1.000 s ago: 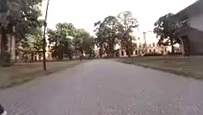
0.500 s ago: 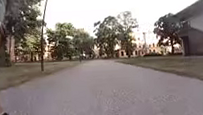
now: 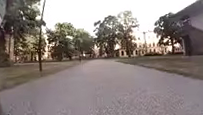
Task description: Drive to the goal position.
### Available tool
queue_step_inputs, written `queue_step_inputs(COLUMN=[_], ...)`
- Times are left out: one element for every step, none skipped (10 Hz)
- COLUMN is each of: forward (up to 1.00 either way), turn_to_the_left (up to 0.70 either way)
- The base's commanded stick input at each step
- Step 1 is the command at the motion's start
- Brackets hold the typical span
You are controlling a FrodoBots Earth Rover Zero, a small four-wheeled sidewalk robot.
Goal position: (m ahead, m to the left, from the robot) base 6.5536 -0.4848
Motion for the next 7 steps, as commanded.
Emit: queue_step_inputs(forward=[0.45,0.45,0.45,0.45,0.45,0.45,0.45], turn_to_the_left=[0.0,0.0,0.0,0.0,0.0,0.0,0.0])
